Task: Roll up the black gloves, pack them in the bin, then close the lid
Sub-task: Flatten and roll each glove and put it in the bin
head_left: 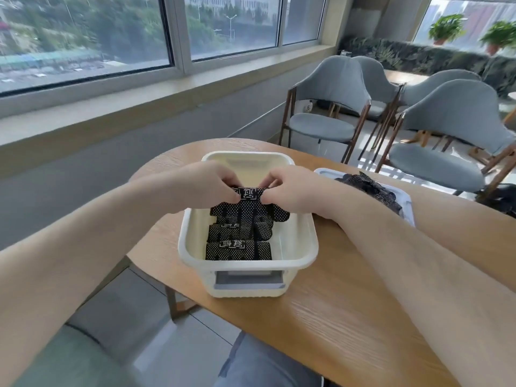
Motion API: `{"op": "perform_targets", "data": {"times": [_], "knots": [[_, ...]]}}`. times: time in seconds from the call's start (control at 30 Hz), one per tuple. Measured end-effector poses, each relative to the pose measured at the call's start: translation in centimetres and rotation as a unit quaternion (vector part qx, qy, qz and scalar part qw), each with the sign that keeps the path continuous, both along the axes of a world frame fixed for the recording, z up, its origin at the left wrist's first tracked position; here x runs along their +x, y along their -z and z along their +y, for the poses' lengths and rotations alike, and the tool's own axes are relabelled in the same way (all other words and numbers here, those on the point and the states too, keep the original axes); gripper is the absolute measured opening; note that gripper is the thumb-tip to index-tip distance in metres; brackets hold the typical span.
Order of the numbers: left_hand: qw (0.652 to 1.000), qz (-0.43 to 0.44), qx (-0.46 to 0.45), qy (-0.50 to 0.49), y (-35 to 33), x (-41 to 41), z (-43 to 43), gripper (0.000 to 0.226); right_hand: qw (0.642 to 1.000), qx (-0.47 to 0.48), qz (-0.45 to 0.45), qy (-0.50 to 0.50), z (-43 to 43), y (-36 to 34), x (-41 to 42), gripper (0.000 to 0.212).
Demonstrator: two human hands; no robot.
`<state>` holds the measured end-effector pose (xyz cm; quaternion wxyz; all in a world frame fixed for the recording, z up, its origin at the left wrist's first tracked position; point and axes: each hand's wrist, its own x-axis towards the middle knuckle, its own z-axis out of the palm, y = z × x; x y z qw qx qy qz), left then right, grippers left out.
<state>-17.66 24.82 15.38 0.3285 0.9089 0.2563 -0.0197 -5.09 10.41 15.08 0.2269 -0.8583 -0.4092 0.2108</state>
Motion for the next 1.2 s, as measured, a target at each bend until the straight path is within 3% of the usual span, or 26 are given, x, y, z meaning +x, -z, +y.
{"op": "perform_targets", "data": {"times": [0.1,0.2,0.33,0.43,0.53,0.63,0.73,0.8,0.97,1.13,1.2], "knots": [[0.999,-0.04,-0.007,-0.025,-0.6,0.0,1.2,0.006,0.999,0.02,0.03,0.036,0.5,-0.4,0.1,0.013],[0.996,-0.073,-0.034,-0.046,-0.9,0.0,2.1,0.006,0.977,0.057,0.189,0.076,0.8,-0.8,-0.2,0.023],[0.991,-0.085,-0.089,-0.048,-0.9,0.0,2.3,0.008,0.863,0.148,0.47,0.115,1.2,-0.5,-0.3,0.045],[0.989,-0.079,-0.115,-0.047,-0.8,0.0,2.2,0.008,0.812,0.195,0.54,0.107,1.3,0.1,-0.1,0.035],[0.989,-0.053,-0.13,-0.038,-0.5,0.0,2.2,0.009,0.839,0.212,0.491,0.098,1.4,0.8,0.2,0.016],[0.992,-0.012,-0.123,-0.016,-0.1,0.1,2.1,0.008,0.876,0.165,0.448,0.073,1.3,1.1,0.5,0.014],[0.997,0.047,-0.059,0.009,0.0,0.1,1.6,0.007,0.923,0.093,0.368,0.066,1.8,1.7,1.0,0.012],[0.996,0.083,0.008,0.025,-0.1,0.2,1.0,0.009,0.949,0.04,0.307,0.051,2.3,1.9,1.1,0.021],[0.968,0.177,0.15,0.093,0.5,0.9,-0.5,0.021,0.973,-0.054,0.223,0.002,3.1,2.1,0.6,0.037],[0.922,0.272,0.196,0.194,2.1,1.6,-1.0,0.012,0.977,-0.157,0.116,-0.087,3.2,2.9,-0.5,0.043],[0.899,0.309,0.204,0.234,3.0,1.9,-1.1,0.019,0.966,-0.197,0.105,-0.132,3.6,3.9,-0.8,0.048]]}}
